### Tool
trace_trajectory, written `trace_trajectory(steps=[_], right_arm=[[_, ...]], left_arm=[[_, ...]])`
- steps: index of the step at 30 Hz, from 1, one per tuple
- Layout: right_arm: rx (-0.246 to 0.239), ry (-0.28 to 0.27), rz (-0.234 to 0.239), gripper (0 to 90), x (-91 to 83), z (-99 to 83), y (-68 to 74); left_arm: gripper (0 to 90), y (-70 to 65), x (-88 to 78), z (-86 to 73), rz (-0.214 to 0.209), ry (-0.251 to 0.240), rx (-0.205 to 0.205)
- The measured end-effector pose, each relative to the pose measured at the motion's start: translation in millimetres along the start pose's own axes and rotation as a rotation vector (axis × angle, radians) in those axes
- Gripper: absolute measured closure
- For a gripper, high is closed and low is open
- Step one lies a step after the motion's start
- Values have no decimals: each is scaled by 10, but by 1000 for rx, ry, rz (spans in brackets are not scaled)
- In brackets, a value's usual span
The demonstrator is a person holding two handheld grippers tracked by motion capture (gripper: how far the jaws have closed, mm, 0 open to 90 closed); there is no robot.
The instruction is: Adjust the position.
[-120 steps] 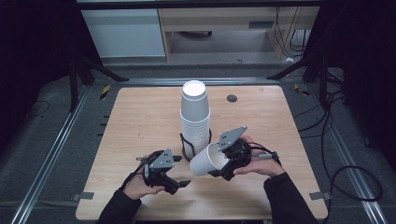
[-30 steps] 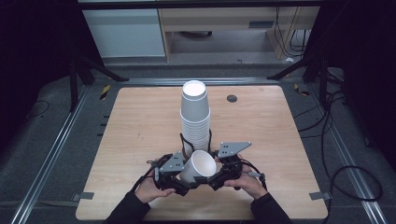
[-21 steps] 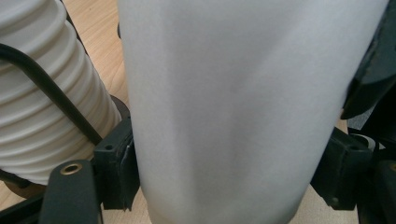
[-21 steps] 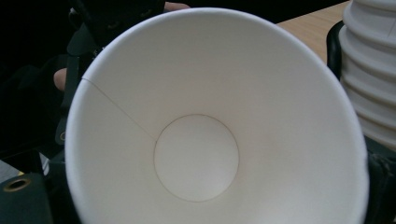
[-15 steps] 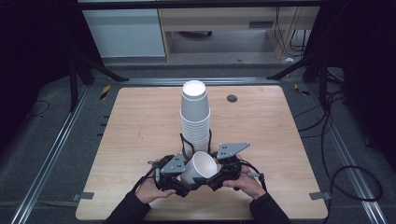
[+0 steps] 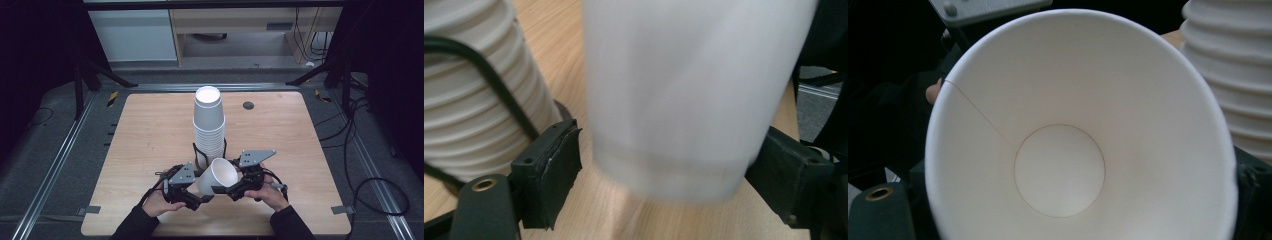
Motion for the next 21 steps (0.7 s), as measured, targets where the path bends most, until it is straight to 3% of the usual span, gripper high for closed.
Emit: trace_trajectory(steps=[8, 15, 21], right_arm=[[-13, -63, -86, 104, -264, 101, -52], [-13, -77, -170, 104, -403, 109, -125], [4, -85, -260, 105, -503, 98, -224]], left_arm=[[171, 140, -111, -116, 45, 16, -51], [176, 274, -303, -181, 129, 13, -94], [174, 380, -393, -266, 197, 28, -156]])
Point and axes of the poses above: each handheld gripper's, and its own axes: x roughly forward along the jaws, z roughly out of its top, y roughly to its left, the point moved 1 cm from there along x, roughly forward along the jaws, and after that the axes turned 12 degrees about x, right-handed, at the moved point
